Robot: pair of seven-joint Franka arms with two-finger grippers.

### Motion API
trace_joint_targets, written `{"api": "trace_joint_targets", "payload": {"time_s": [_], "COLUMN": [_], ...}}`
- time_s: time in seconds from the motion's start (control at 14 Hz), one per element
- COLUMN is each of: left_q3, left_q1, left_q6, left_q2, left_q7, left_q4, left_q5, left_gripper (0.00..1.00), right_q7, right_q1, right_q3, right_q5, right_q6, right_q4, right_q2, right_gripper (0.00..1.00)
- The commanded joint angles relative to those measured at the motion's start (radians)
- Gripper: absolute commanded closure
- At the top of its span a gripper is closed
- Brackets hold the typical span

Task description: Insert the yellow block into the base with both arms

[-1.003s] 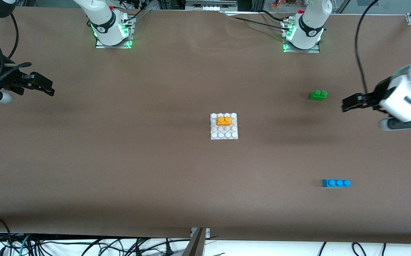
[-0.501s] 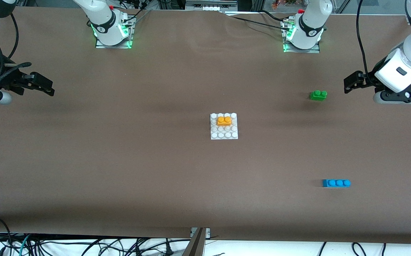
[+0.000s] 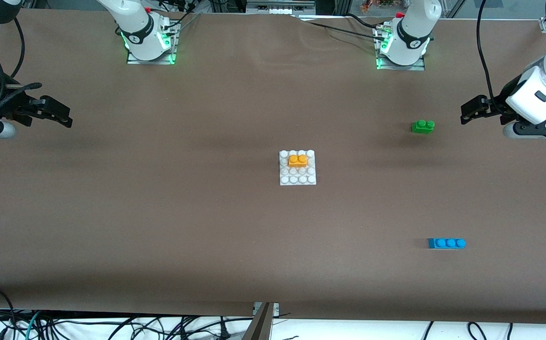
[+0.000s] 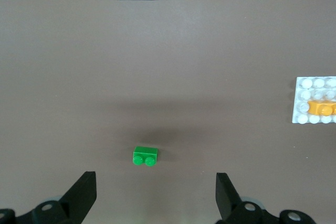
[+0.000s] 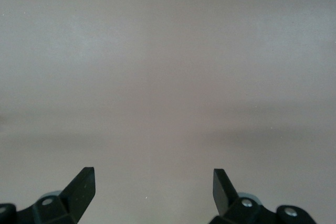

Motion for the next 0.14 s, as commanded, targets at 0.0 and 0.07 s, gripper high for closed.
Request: {"api": "trace_joint_targets", "payload": {"time_s": [0.0,0.07], "left_q3": [-0.013,-0.013], "left_q1": [0.017,0.017], "left_q6": [-0.024,-0.024], "left_q2": [0.015,0.015], "left_q7": [0.019,0.017], "left_q4": [0.035,0.035], "left_q5": [-0.026,-0.024], "left_gripper": [0.0,0.0], "right_q7": [-0.004,-0.004], "right_q1": [-0.011,-0.011], "right_q3": [0.005,0.005], "right_q5": [0.016,0.016], "right_q6": [-0.013,-0.013], "right_q4": [0.015,0.015], "right_q2": [0.003,0.003], "right_gripper": [0.01,0.01]}}
